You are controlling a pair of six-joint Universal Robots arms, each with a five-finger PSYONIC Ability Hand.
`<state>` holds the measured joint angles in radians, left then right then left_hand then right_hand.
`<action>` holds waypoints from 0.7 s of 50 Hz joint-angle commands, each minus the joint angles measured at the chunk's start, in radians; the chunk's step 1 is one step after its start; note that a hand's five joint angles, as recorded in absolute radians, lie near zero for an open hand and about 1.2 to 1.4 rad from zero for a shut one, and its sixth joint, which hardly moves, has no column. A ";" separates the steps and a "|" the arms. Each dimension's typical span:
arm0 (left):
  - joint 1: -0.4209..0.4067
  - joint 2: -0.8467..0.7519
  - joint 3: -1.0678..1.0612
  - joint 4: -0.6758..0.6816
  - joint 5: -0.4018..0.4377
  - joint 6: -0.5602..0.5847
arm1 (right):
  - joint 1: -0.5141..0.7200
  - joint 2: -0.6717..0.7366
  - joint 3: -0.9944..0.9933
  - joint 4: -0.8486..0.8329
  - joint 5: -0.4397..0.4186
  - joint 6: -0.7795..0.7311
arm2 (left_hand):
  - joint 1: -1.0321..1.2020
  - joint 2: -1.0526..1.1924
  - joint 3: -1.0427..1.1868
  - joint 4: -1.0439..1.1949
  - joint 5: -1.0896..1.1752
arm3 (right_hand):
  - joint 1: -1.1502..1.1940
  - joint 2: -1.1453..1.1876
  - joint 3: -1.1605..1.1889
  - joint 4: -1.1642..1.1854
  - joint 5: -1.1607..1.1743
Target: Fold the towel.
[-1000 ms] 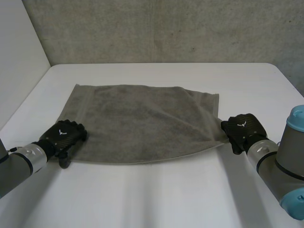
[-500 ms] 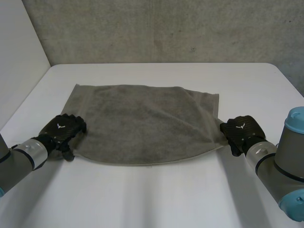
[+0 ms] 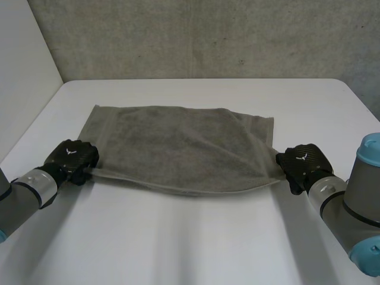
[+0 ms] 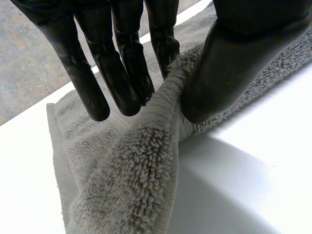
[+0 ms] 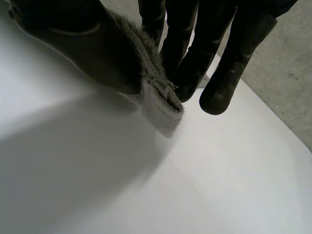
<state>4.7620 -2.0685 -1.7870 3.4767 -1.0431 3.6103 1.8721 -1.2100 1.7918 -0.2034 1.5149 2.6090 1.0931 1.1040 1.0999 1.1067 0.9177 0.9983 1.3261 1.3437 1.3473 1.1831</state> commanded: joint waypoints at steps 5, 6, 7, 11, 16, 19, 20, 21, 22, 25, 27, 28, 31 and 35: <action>0.004 0.044 -0.012 -0.008 0.000 0.001 | -0.008 -0.025 -0.003 0.001 -0.004 0.014 | 0.303 0.292 0.296 0.290 0.304 | 0.398 0.070 0.053 0.049 0.039; 0.004 0.044 -0.012 -0.008 0.000 0.001 | -0.008 -0.025 -0.003 0.001 -0.004 0.014 | 0.303 0.292 0.296 0.290 0.304 | 0.398 0.070 0.053 0.049 0.039; 0.007 0.059 -0.015 -0.008 0.000 0.001 | -0.008 -0.045 -0.005 0.002 -0.001 0.016 | 0.303 0.292 0.296 0.290 0.304 | 0.398 0.070 0.053 0.049 0.039; 0.009 0.096 -0.023 -0.011 0.000 -0.001 | -0.007 -0.094 -0.006 0.004 0.002 0.014 | 0.303 0.292 0.296 0.290 0.304 | 0.398 0.070 0.053 0.049 0.039; 0.007 0.230 -0.054 -0.022 0.000 -0.027 | -0.011 -0.218 -0.040 0.099 -0.005 0.002 | 0.303 0.292 0.296 0.290 0.304 | 0.398 0.070 0.053 0.049 0.039; 0.007 0.268 -0.061 -0.025 0.000 -0.038 | -0.014 -0.253 -0.080 0.201 -0.025 0.002 | 0.303 0.292 0.296 0.290 0.304 | 0.398 0.070 0.053 0.049 0.039; 0.006 0.306 -0.066 -0.028 -0.002 -0.053 | -0.014 -0.253 -0.080 0.202 -0.025 0.002 | 0.303 0.292 0.296 0.290 0.304 | 0.398 0.070 0.053 0.049 0.039; 0.004 0.342 -0.071 -0.034 -0.002 -0.070 | -0.014 -0.263 -0.097 0.250 -0.038 0.000 | 0.303 0.292 0.296 0.290 0.304 | 0.398 0.070 0.053 0.049 0.039; 0.004 0.343 -0.071 -0.034 -0.002 -0.070 | -0.014 -0.263 -0.097 0.251 -0.038 0.000 | 0.303 0.292 0.296 0.290 0.304 | 0.398 0.070 0.053 0.049 0.039; 0.004 0.406 -0.081 -0.071 0.000 -0.114 | -0.019 -0.272 -0.121 0.334 -0.067 -0.006 | 0.303 0.292 0.296 0.290 0.304 | 0.398 0.070 0.053 0.049 0.039; 0.012 0.474 -0.101 -0.126 0.003 -0.156 | -0.031 -0.301 -0.129 0.410 -0.085 -0.039 | 0.303 0.292 0.296 0.290 0.304 | 0.398 0.070 0.053 0.049 0.039; 0.012 0.475 -0.101 -0.126 0.003 -0.156 | -0.031 -0.301 -0.129 0.410 -0.085 -0.040 | 0.303 0.292 0.296 0.290 0.304 | 0.398 0.070 0.053 0.049 0.039; 0.016 0.543 -0.124 -0.181 0.014 -0.176 | -0.045 -0.339 -0.135 0.479 -0.100 -0.084 | 0.303 0.292 0.296 0.290 0.304 | 0.398 0.070 0.053 0.049 0.039; 0.030 0.649 -0.147 -0.232 0.023 -0.191 | -0.067 -0.390 -0.167 0.580 -0.128 -0.133 | 0.303 0.292 0.296 0.290 0.304 | 0.398 0.070 0.053 0.049 0.039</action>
<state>4.7761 -1.5454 -1.9033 3.3197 -1.0330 3.4456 1.8320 -1.5369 1.6556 0.2512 1.4211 2.5448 1.2856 1.3427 1.3410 1.3592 1.1246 0.9983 1.3261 1.3437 1.3473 1.1831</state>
